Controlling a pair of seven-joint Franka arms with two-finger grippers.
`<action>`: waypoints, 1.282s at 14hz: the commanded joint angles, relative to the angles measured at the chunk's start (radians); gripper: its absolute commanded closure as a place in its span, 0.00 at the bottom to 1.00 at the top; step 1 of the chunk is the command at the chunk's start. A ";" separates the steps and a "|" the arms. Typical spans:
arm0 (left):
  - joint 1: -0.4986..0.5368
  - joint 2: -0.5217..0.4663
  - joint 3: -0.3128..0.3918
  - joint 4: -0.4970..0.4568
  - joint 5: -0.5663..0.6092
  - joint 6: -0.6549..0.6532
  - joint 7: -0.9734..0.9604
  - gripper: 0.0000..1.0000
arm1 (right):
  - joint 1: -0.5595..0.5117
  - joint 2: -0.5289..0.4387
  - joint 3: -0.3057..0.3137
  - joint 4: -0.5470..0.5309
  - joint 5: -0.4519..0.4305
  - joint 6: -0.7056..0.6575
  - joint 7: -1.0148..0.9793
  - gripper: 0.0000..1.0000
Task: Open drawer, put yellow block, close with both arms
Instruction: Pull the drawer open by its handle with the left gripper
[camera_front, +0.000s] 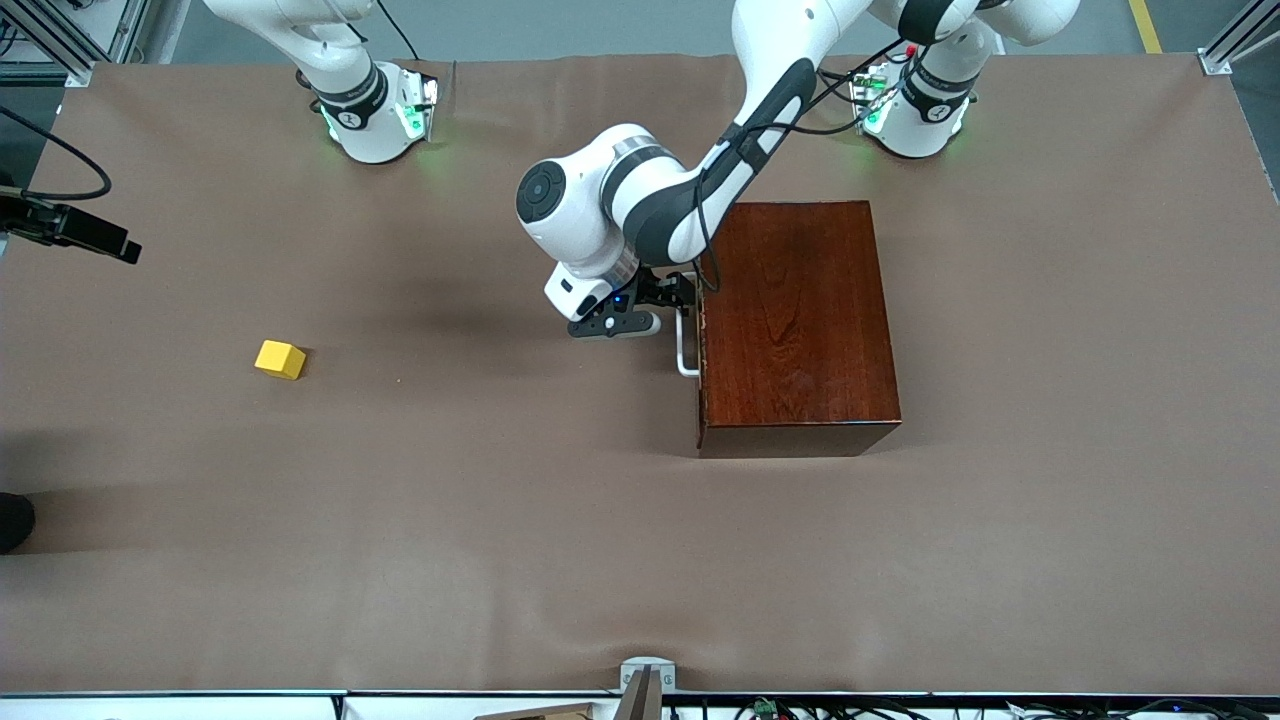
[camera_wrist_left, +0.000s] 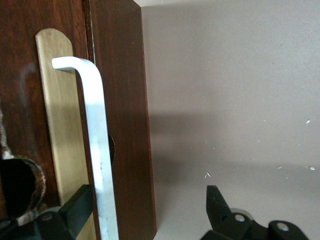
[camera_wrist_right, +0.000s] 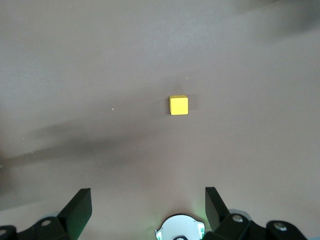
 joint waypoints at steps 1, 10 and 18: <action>0.000 0.010 -0.002 0.020 -0.009 0.005 -0.039 0.00 | 0.000 0.004 0.003 0.008 -0.002 -0.008 0.004 0.00; -0.004 0.025 -0.012 0.029 -0.084 0.169 -0.102 0.00 | -0.007 0.010 0.003 0.006 -0.002 -0.009 0.004 0.00; -0.037 0.025 -0.023 0.031 -0.135 0.308 -0.218 0.00 | -0.004 0.010 0.003 0.010 -0.003 -0.008 0.004 0.00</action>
